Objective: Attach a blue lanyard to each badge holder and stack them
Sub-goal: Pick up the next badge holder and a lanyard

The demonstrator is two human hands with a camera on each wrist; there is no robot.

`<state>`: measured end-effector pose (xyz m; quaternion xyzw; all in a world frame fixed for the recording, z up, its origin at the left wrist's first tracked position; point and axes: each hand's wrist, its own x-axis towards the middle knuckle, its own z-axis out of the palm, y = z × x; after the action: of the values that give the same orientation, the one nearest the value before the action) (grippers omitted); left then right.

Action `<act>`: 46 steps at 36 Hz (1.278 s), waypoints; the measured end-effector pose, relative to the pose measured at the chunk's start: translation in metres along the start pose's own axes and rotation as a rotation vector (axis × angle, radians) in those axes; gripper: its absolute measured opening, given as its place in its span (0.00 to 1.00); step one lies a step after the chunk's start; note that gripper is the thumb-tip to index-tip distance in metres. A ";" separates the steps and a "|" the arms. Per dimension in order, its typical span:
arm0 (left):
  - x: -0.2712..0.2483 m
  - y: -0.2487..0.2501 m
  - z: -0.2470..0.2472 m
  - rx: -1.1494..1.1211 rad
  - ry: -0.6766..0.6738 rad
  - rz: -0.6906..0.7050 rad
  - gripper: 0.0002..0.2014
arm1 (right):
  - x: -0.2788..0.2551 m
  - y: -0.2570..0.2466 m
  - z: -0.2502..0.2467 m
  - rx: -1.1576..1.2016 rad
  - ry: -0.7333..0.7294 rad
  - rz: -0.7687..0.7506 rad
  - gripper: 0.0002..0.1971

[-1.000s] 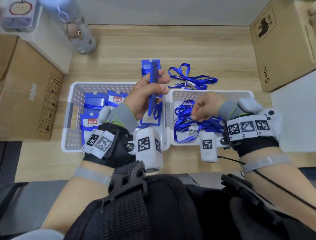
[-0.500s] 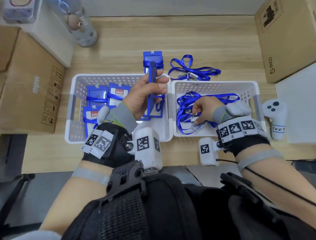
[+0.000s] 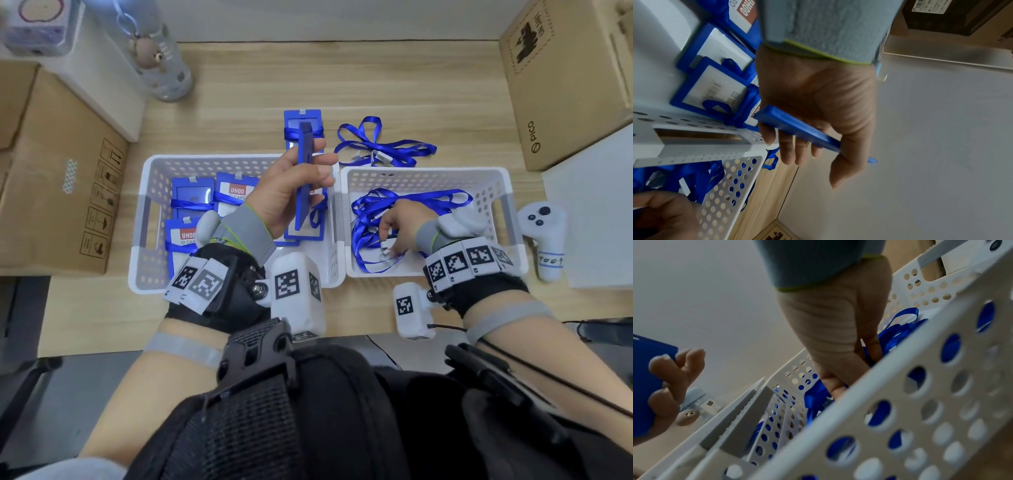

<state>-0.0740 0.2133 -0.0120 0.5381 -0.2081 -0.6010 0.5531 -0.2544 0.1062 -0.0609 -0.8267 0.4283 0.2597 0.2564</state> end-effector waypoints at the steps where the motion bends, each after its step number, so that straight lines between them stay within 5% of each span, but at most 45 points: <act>1: 0.000 0.000 0.000 0.002 0.004 -0.003 0.20 | 0.000 0.001 0.000 0.002 0.001 0.003 0.15; 13: 0.003 0.003 0.003 -0.008 0.007 -0.004 0.21 | -0.004 0.010 -0.015 0.124 0.006 0.023 0.12; 21: 0.005 0.005 0.004 0.149 0.015 0.009 0.23 | -0.017 -0.006 -0.047 0.783 0.151 -0.236 0.11; 27: 0.006 0.005 0.001 0.434 0.001 0.030 0.38 | -0.022 -0.026 -0.064 1.070 0.152 -0.287 0.07; 46: 0.001 0.001 -0.004 0.974 0.084 0.122 0.50 | -0.021 -0.051 -0.056 0.918 0.114 -0.255 0.09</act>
<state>-0.0697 0.2135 -0.0124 0.7447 -0.4738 -0.3781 0.2792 -0.2098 0.1075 0.0045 -0.6868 0.4074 -0.0355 0.6009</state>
